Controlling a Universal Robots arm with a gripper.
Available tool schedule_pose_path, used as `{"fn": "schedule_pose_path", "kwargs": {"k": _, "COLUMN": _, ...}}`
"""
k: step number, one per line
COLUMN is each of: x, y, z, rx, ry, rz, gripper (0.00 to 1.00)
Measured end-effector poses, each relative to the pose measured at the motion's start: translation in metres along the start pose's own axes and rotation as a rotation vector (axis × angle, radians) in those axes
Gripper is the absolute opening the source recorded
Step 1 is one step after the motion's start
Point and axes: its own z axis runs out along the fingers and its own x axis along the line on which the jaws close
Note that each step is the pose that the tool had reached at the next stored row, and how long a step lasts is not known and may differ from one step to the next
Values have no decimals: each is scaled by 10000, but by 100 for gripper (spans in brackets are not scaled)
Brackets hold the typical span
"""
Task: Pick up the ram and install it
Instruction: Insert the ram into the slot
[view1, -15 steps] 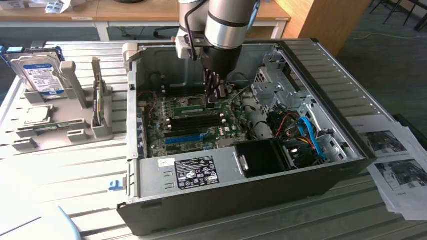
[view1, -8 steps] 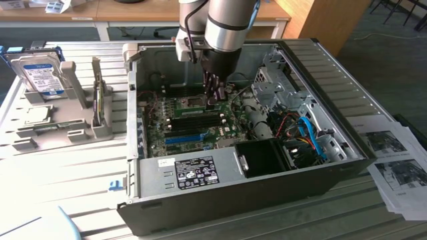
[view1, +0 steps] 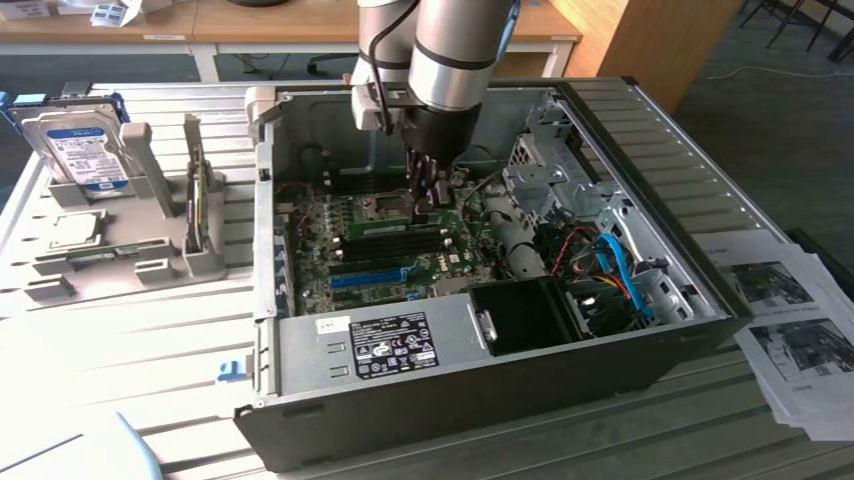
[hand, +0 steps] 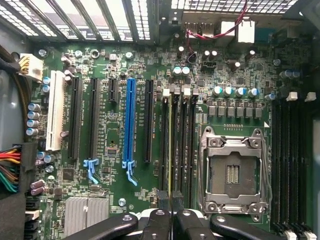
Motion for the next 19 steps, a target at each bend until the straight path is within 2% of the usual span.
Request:
{"fn": "schedule_pose_path", "kwargs": {"k": 9, "x": 1, "y": -1, "z": 35, "rx": 3, "ry": 1, "rz": 1, "gripper": 11}}
{"fn": "schedule_pose_path", "kwargs": {"k": 13, "x": -1, "y": 52, "z": 42, "rx": 14, "ry": -2, "rz": 1, "gripper": 11}}
{"fn": "schedule_pose_path", "kwargs": {"k": 19, "x": 1, "y": 55, "z": 52, "rx": 14, "ry": -1, "rz": 0, "gripper": 11}}
